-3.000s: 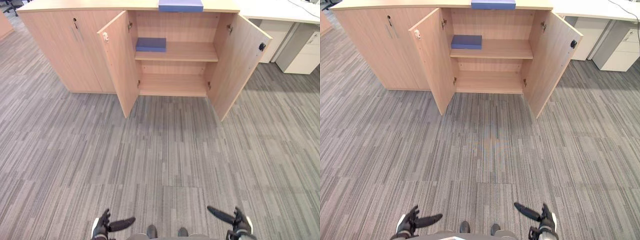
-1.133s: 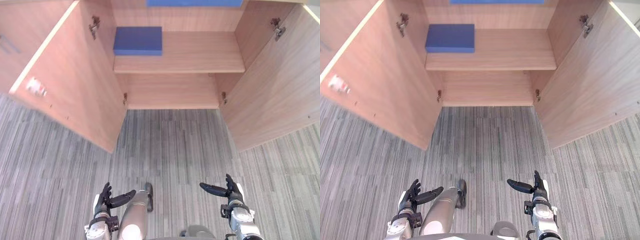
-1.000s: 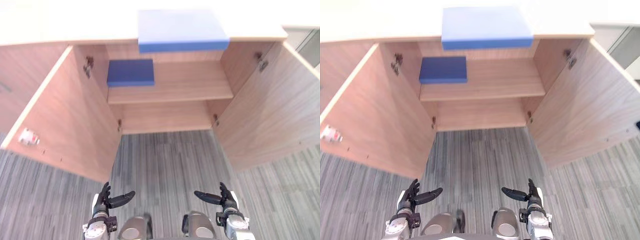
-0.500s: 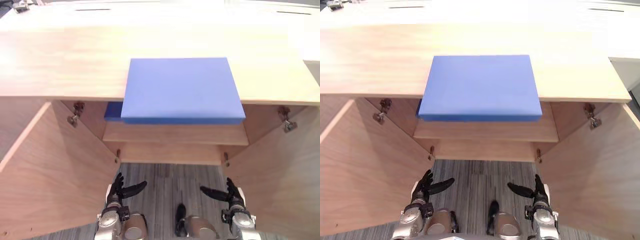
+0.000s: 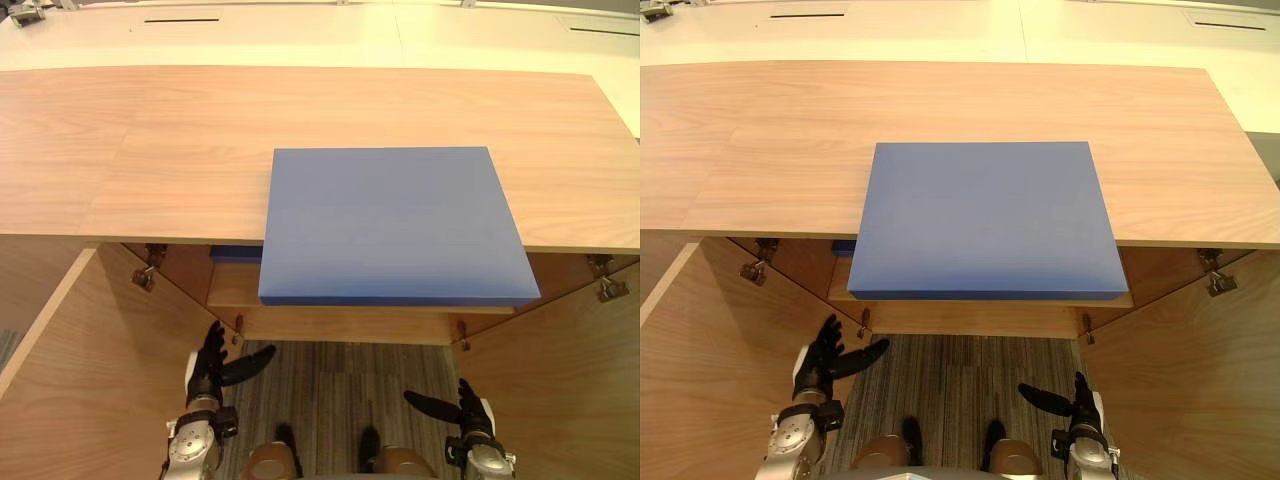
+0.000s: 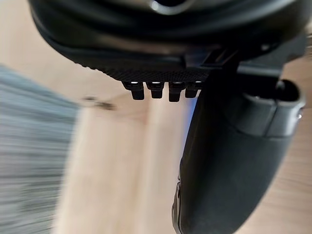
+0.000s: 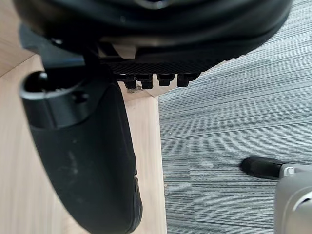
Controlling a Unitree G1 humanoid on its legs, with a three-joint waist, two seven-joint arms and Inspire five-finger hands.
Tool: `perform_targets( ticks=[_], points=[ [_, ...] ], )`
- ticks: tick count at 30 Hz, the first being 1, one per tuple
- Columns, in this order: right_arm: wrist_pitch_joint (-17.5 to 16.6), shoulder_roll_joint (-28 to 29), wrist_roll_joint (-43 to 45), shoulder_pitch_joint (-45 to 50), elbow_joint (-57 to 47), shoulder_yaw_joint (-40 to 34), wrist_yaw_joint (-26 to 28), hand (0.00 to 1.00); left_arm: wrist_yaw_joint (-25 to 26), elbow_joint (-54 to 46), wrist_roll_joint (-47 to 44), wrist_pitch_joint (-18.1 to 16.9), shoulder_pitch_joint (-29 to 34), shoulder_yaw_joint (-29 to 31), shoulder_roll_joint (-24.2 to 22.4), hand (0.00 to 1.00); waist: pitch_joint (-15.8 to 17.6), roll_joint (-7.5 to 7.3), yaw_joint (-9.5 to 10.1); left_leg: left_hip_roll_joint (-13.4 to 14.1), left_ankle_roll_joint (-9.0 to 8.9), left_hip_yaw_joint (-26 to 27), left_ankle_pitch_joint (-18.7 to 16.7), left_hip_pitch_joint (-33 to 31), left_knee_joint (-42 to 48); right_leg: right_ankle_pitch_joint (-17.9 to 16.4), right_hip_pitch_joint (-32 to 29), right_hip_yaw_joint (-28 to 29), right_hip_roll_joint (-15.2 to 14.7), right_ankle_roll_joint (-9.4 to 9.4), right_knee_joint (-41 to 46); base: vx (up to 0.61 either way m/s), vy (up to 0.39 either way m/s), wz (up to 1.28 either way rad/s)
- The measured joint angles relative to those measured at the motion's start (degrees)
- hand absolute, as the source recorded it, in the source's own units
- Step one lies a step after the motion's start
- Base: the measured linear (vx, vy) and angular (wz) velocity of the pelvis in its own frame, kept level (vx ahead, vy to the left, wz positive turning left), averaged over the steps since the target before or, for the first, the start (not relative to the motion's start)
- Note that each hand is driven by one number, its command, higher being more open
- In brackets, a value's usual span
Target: Walk over to the cabinet, pick up the folder, carry it to the office cabinet, place the folder inside the office cabinet, then close the office cabinet door
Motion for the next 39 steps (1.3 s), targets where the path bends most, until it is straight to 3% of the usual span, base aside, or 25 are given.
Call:
perform_targets(
  ticks=[1, 3, 6, 14, 22, 29, 39],
  points=[
    [-0.12, 0.00, -0.10, 0.15, -0.28, 0.00, 0.13, 1.00, -0.01, -5.47, 0.63, -0.22, 1.65, 0.01, 0.58, 1.00, -0.02, 0.00, 0.02, -0.12, 0.01, -0.14, 0.00, 0.22, -0.03, 0.00, 0.22, 0.00, -0.11, 0.00, 0.03, -0.01, 0.032, 0.09],
    [-0.64, -0.05, -0.59, 0.58, -0.30, 0.01, 0.35, 1.00, 0.07, -17.60, 3.06, -3.92, 4.93, -0.16, 2.90, 1.00, -0.92, 0.25, 0.17, -0.52, 0.15, -0.54, 0.09, 0.27, -0.04, 0.00, 0.40, 0.00, -0.52, -0.01, 0.13, -0.04, 0.040, 0.09],
    [-1.30, -0.13, -1.09, 1.24, -0.30, 0.20, 0.63, 1.00, 0.76, -23.96, 6.66, -6.11, 5.44, -0.25, 3.79, 1.00, -2.34, 0.64, 0.24, -0.87, 0.18, -0.72, 0.08, 0.23, 0.20, 0.14, 0.48, 0.62, -0.79, 0.12, 0.25, -0.04, 0.029, 0.03],
    [-1.81, -1.76, -3.10, 2.30, -0.25, 1.66, 0.12, 1.00, 4.32, -26.47, 21.54, -5.78, 6.21, -4.50, 9.83, 1.00, -2.56, 0.70, -0.09, -1.32, 1.34, -0.52, -0.98, -1.87, 3.52, 0.10, -0.59, 3.31, -1.22, 0.13, 0.28, -0.11, 0.011, -0.06],
    [-1.81, -2.36, -3.43, 3.50, -0.19, 3.87, -0.30, 1.00, 4.61, -33.40, 31.31, -6.95, 4.47, -7.58, 17.21, 1.00, -3.18, 0.79, -0.38, -1.23, 1.08, -0.22, -1.60, -4.08, 6.36, 0.36, -2.29, 4.88, -0.80, 0.57, 0.31, -0.10, -0.001, -0.05],
    [-1.80, -2.28, -3.41, 3.39, -0.11, 5.20, -0.39, 1.00, 4.87, -37.53, 33.95, -10.77, 1.97, -10.03, 17.11, 1.00, -4.54, 0.87, -1.12, -0.99, 1.79, 1.44, -2.17, -4.39, 8.07, 0.93, -3.18, 7.26, -0.71, 1.28, 0.95, -0.02, 0.021, -0.17],
    [-1.74, -1.53, -3.33, 4.18, 2.34, 5.20, -0.47, 1.00, 5.12, -37.50, 34.80, -10.17, 4.01, -9.64, 13.44, 1.00, -4.60, 0.77, -0.36, -1.22, 2.16, 1.61, -2.82, -4.70, 8.81, 1.01, -3.17, 7.49, -1.04, 1.42, 1.11, -0.01, 0.009, -0.01]
  ],
)
